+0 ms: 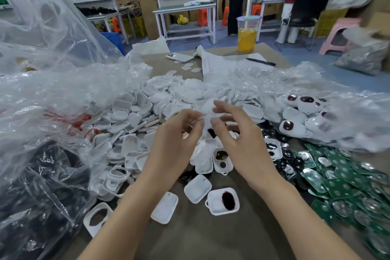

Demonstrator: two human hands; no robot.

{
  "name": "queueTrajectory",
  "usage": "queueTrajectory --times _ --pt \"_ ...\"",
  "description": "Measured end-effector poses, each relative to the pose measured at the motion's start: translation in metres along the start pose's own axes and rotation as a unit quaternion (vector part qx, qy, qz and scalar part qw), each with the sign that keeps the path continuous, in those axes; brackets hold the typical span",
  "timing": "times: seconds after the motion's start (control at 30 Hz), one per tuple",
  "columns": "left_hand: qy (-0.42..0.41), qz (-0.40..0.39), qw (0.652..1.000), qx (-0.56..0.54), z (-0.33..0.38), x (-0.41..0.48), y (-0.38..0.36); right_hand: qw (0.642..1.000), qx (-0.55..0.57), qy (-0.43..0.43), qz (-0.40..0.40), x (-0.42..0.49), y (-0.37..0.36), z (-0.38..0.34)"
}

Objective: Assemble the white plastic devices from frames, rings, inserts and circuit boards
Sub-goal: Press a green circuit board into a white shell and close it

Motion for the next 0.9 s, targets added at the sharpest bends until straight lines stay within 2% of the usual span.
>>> queueTrajectory --times 0.07,0.17,0.27,0.43,0.63,0.9 --pt "0.05 -0.016 0.995 -0.087 -0.001 -0.01 0.003 0.997 0.06 -0.036 -0.028 -0.001 -0.003 -0.002" --pt "0.082 -0.013 0.985 -0.152 -0.005 -0.016 0.008 0.984 0.128 -0.102 -0.064 -0.005 -0.009 0.002" --pt "0.144 -0.014 0.965 -0.218 -0.015 -0.017 0.009 0.967 0.187 -0.169 -0.047 -0.006 -0.007 0.008" --pt "0.23 0.012 0.935 -0.272 -0.032 -0.014 0.017 0.948 0.231 -0.219 -0.002 0.0 0.001 0.016" --pt "0.199 -0.036 0.942 -0.269 -0.023 -0.017 0.011 0.943 0.236 -0.218 -0.083 -0.008 -0.014 0.007" --pt "0.212 -0.064 0.931 -0.291 -0.024 -0.019 0.002 0.939 0.24 -0.244 -0.044 -0.005 -0.008 0.013"
Point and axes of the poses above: each hand's wrist, its own x-axis towards the middle knuckle, its own y-axis out of the back of the hand, z = x × y, the point moved 8 cm from there along x, towards the middle knuckle, and after that the axes turned 12 degrees about z, right-handed, at the moved point
